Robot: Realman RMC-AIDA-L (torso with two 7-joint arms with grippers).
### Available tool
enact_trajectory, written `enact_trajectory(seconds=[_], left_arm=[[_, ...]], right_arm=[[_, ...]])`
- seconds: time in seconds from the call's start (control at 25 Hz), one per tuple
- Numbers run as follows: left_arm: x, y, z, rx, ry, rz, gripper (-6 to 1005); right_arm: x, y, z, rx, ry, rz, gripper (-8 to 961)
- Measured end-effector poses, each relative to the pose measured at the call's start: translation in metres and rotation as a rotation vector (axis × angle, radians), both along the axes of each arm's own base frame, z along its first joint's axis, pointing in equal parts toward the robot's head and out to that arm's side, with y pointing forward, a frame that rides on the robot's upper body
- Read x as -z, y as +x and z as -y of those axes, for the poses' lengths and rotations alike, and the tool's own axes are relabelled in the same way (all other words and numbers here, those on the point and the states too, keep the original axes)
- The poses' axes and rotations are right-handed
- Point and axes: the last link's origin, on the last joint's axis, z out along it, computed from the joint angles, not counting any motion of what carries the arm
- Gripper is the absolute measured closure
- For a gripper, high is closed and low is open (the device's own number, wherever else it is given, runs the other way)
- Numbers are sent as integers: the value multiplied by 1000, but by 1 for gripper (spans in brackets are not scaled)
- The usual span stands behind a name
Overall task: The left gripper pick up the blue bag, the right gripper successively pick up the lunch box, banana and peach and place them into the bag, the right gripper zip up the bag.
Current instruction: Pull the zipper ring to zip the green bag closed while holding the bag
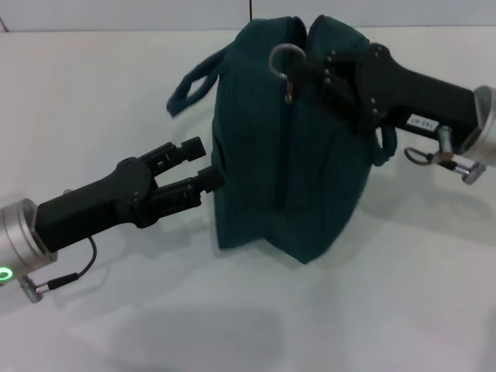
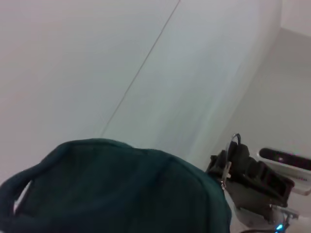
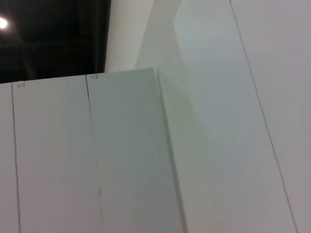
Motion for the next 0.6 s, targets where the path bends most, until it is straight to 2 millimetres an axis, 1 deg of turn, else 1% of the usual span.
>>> enact_trajectory(seconds=[0.24, 0.4, 0.6], left_arm=[[1, -2, -13, -29, 53, -38, 148], [4, 3, -22, -26, 66, -47, 168], [4, 9, -34, -43, 90, -29, 193]], right_arm=[[2, -9, -8, -10, 13, 20, 945], [3, -11, -9, -19, 14, 25, 944], [3, -12, -10, -22, 14, 27, 944]])
